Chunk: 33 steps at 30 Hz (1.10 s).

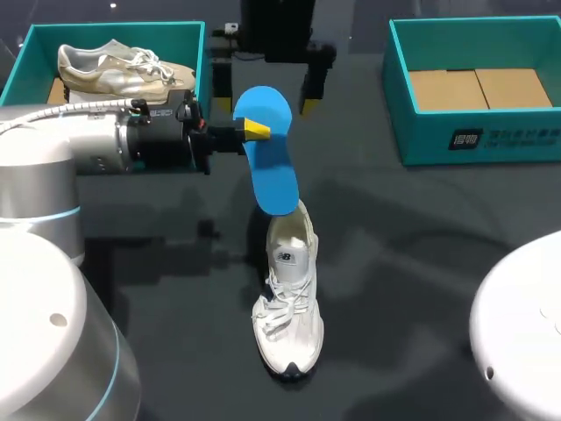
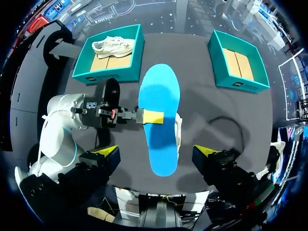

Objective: Take the shoe out of the shoebox, open the shoe tongue, remove and reinsert the insole, then place the shoe into the shoebox

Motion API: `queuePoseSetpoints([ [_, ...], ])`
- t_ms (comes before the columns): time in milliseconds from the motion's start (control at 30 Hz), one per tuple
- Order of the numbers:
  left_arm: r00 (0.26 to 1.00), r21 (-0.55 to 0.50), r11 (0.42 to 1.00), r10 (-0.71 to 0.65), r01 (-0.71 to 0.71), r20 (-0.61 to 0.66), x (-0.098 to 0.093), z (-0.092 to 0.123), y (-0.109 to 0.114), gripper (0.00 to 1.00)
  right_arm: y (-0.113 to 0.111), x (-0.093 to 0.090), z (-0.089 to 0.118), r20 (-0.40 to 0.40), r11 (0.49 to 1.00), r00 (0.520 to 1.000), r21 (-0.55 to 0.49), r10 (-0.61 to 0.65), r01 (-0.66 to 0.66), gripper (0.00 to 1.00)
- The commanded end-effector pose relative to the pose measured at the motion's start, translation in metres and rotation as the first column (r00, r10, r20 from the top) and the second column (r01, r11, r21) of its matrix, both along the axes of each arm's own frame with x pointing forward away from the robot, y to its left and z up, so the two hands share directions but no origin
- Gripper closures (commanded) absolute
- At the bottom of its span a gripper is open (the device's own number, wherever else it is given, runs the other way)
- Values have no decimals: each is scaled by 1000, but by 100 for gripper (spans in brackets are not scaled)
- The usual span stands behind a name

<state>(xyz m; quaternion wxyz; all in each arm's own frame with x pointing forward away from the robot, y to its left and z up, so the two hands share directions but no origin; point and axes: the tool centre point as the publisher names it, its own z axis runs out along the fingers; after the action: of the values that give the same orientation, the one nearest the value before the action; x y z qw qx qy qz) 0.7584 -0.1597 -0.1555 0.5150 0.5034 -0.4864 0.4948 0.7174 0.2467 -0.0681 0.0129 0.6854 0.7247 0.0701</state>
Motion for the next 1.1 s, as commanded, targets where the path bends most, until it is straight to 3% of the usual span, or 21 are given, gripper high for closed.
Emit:
queuePoseSetpoints([
  [33,1000,-1,1000,0,0,1,0,-1,0,100,7,3,2,19,952,999,-304,-37,41,0],
  [633,1000,-1,1000,0,0,1,0,-1,0,100,-6,7,6,23,974,998,-218,-55,59,0],
  [900,1000,-1,1000,0,0,1,0,-1,0,100,-26,3,11,10,996,997,-58,-72,72,0],
  [1100,1000,-1,1000,0,0,1,0,-1,0,100,-43,1,11,-11,988,998,138,-65,66,0],
])
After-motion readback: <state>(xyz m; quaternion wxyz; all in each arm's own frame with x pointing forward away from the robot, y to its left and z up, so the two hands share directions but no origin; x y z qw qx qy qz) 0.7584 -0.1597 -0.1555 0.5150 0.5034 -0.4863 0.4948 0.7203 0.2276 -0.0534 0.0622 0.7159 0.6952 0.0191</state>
